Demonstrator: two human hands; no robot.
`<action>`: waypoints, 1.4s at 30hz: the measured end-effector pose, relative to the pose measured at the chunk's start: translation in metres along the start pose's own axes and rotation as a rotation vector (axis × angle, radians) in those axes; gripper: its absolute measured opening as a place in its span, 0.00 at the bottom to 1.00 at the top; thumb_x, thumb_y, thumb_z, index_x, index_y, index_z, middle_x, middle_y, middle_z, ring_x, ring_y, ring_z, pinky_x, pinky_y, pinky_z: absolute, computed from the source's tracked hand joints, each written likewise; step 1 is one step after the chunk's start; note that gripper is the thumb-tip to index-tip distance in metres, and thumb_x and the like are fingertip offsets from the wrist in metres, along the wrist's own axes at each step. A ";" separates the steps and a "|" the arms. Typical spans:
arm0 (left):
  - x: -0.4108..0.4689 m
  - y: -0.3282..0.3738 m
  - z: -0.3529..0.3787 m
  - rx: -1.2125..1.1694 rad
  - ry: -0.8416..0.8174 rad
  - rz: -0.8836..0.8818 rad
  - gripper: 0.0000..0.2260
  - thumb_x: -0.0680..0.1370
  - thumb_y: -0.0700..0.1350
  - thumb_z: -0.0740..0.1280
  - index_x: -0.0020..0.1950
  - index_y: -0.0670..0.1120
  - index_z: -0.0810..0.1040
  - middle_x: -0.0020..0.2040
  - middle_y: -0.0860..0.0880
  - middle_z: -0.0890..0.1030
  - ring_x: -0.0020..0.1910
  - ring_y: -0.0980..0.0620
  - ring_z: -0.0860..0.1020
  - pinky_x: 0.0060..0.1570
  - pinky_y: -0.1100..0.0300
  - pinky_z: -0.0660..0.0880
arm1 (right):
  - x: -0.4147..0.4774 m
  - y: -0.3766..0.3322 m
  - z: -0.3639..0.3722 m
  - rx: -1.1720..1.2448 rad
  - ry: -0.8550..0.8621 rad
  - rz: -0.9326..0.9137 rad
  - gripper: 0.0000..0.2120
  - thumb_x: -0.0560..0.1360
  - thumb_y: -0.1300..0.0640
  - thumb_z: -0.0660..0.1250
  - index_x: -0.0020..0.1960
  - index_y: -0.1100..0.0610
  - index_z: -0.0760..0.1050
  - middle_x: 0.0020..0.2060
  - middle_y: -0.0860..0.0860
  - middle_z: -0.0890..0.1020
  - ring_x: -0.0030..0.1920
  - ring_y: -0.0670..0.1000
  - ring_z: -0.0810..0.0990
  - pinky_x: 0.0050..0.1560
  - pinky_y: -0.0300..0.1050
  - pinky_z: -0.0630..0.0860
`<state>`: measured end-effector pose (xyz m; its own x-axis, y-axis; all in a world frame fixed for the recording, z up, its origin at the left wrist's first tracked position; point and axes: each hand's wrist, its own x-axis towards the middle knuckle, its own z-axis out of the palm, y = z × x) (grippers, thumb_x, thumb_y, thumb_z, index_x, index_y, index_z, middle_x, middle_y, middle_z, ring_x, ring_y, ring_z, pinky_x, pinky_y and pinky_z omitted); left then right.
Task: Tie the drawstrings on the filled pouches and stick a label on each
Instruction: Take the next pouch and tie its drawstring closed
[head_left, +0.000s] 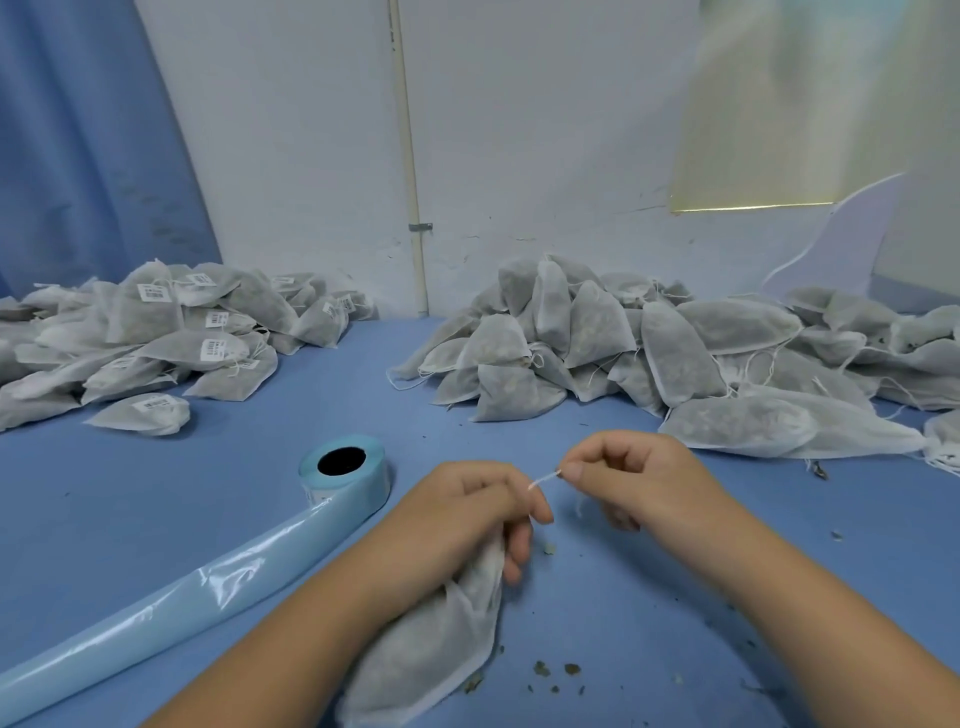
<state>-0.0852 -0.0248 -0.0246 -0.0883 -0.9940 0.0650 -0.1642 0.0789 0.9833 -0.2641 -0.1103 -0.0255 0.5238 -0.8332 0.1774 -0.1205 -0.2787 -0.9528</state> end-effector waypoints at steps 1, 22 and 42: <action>0.000 0.000 -0.001 -0.076 0.003 0.009 0.09 0.70 0.50 0.67 0.40 0.46 0.82 0.31 0.45 0.77 0.28 0.50 0.75 0.32 0.62 0.73 | 0.000 0.001 0.001 -0.003 0.016 0.002 0.06 0.72 0.56 0.72 0.37 0.51 0.82 0.26 0.47 0.72 0.27 0.47 0.66 0.29 0.37 0.64; -0.003 0.003 0.002 0.214 0.034 -0.023 0.10 0.70 0.52 0.65 0.33 0.50 0.82 0.24 0.52 0.71 0.24 0.54 0.69 0.27 0.66 0.68 | -0.011 -0.010 0.017 -0.052 0.030 -0.194 0.09 0.71 0.65 0.70 0.36 0.53 0.83 0.26 0.46 0.74 0.29 0.45 0.68 0.30 0.34 0.66; 0.004 -0.001 -0.010 -0.682 -0.227 -0.302 0.07 0.69 0.43 0.65 0.31 0.44 0.76 0.24 0.53 0.64 0.21 0.55 0.64 0.24 0.64 0.65 | -0.021 -0.021 0.037 -0.063 -0.016 -0.136 0.06 0.72 0.59 0.69 0.36 0.53 0.78 0.27 0.51 0.71 0.30 0.51 0.69 0.30 0.44 0.67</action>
<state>-0.0755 -0.0296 -0.0233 -0.3474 -0.9190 -0.1864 0.4205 -0.3304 0.8450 -0.2414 -0.0697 -0.0187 0.5519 -0.7782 0.2997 -0.1000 -0.4186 -0.9026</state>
